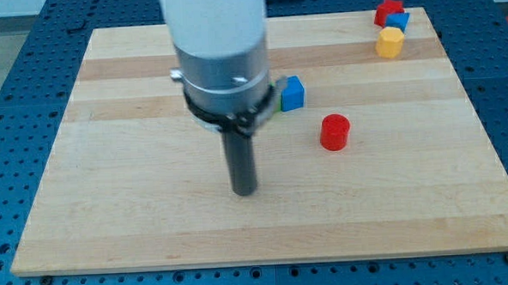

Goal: Push the red circle left a bit

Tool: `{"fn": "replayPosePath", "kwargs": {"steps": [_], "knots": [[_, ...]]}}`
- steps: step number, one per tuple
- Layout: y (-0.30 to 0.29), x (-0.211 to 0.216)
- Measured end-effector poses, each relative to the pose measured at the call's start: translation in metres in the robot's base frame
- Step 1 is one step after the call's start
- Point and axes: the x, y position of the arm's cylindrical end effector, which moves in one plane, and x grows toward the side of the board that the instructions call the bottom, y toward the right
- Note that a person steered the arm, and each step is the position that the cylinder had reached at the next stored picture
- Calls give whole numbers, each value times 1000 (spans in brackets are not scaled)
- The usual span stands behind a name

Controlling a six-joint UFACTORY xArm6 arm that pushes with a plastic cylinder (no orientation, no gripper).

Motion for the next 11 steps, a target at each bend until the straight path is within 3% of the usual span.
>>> {"fn": "replayPosePath", "kwargs": {"steps": [2,3,4,5,9,11], "knots": [[176,1],[233,-18],[235,-64],[206,-81],[-66,-86],[-94,-54]]}}
